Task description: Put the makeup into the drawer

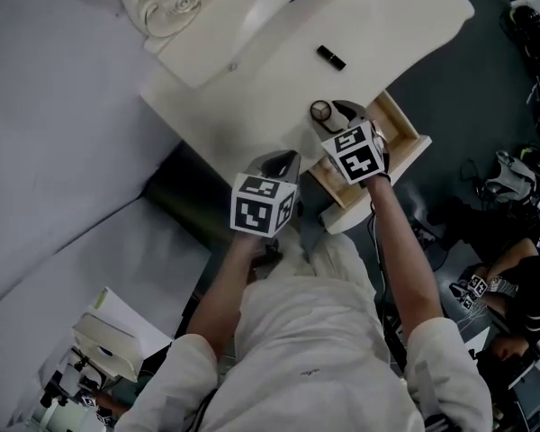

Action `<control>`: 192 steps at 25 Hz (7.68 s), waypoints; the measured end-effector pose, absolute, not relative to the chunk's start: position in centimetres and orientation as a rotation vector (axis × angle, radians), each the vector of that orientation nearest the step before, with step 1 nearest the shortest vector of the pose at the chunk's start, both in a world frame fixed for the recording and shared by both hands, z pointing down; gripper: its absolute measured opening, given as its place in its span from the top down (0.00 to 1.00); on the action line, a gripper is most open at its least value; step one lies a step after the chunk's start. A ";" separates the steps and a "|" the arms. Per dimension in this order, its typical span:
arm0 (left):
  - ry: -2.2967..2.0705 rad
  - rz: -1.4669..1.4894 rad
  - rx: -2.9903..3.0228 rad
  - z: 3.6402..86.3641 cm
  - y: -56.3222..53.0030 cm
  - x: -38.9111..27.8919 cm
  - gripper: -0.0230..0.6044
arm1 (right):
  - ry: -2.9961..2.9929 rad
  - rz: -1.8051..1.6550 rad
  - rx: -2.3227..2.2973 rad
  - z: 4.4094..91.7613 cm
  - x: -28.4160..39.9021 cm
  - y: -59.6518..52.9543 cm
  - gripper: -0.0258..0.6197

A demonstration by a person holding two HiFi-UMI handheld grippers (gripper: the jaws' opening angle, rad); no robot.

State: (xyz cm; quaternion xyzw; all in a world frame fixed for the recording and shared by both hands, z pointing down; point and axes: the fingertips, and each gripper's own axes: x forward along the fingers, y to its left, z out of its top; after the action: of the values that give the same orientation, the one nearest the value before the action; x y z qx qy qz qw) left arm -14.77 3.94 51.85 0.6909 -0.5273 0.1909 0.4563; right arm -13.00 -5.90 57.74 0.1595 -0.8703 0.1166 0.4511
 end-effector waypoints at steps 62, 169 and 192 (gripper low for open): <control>-1.270 0.529 1.671 53.0 5.6 -0.7 0.95 | -2.103 0.068 0.050 61.5 -0.5 -2.0 0.63; -1.251 0.570 1.878 44.3 4.8 -5.1 0.95 | -2.341 0.452 0.655 44.3 0.8 0.9 0.94; -1.641 0.319 1.374 46.3 1.2 -7.5 0.95 | -2.270 0.153 0.213 54.2 -10.7 -18.0 0.66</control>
State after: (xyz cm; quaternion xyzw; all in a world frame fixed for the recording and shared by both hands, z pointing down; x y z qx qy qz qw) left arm -7.48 1.21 46.26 0.5605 -0.6696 0.1302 0.4696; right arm -10.69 -17.96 54.22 0.0850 -0.9037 0.0608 0.4151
